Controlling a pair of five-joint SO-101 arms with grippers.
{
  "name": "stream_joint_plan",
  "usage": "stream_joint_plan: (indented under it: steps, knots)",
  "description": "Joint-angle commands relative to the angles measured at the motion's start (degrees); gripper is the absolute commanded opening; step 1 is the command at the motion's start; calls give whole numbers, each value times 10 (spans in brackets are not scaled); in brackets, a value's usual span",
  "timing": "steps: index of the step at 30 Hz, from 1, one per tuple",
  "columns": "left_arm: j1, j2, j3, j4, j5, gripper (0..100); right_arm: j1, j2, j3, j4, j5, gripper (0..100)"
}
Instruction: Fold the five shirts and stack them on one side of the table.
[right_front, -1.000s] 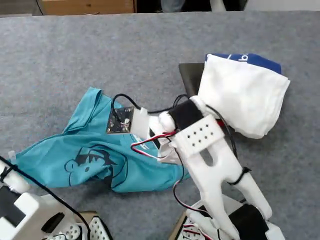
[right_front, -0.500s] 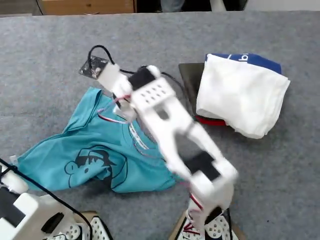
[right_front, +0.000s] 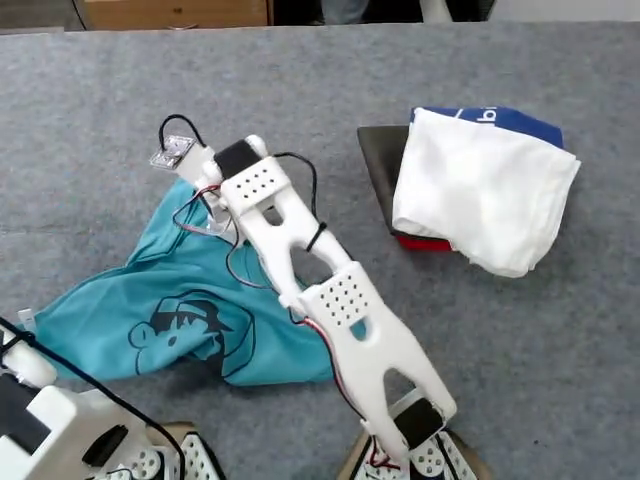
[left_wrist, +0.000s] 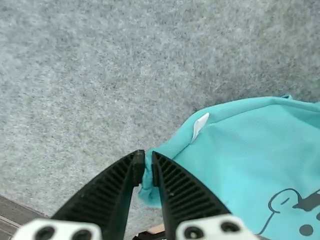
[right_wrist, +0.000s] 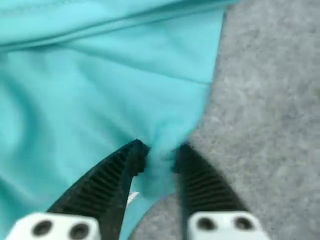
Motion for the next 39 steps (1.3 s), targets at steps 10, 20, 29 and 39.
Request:
stream_joint_plan:
  steps: [10,20,29,39]
  knots:
    - [52,-15,-2,-11,6,29,85,-153,195,23,-25,12]
    - [153,-15,65,-25,6,29,104,-461,684,13,147,12]
    - [157,-20,128,-99,12,29,108,-596,790,-38,139,129]
    - [161,-14,129,-257,132,29,152,-659,778,-18,178,198]
